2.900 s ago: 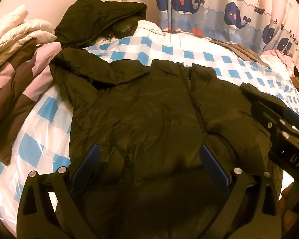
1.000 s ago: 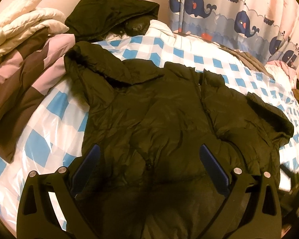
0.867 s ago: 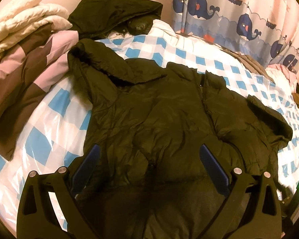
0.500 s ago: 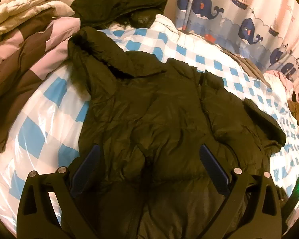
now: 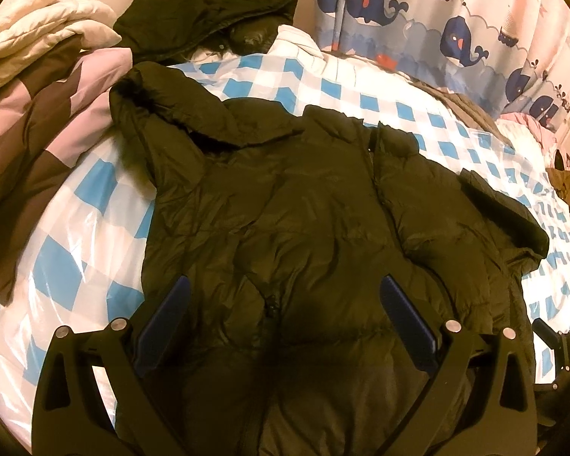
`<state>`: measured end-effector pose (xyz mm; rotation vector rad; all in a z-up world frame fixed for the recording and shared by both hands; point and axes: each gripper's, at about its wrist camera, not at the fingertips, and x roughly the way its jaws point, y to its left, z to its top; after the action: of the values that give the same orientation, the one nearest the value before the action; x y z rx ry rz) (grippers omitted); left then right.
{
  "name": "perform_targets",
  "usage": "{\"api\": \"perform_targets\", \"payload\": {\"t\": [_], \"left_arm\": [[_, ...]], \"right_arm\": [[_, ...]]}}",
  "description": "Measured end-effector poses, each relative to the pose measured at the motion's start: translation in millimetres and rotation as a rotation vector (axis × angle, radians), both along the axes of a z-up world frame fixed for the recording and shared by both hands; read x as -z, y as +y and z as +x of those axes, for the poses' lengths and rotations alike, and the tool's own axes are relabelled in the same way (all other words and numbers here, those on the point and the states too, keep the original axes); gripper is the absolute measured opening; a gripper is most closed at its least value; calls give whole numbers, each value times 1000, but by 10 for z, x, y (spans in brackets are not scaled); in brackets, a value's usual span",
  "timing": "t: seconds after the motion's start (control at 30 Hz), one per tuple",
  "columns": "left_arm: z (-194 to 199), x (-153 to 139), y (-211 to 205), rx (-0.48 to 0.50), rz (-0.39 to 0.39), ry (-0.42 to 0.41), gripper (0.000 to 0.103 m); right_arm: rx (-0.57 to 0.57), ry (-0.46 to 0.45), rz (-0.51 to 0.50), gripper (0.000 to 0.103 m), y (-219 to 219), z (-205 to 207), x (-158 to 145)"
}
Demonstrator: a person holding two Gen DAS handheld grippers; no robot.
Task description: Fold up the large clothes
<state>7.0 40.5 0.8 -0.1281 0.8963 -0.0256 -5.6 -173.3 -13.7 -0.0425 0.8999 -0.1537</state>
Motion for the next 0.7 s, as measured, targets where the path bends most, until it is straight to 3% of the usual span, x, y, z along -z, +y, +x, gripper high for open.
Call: {"api": "perform_targets", "payload": {"t": [0.37,0.7], "left_arm": [[-21,4,-158,50,39,-6,96],[-20,0,-376,101,84,-9,96]], "right_arm": [[-21,57,-107,98,-206,-89,27],[-87,136,-291,98,-678,-241,278]]}}
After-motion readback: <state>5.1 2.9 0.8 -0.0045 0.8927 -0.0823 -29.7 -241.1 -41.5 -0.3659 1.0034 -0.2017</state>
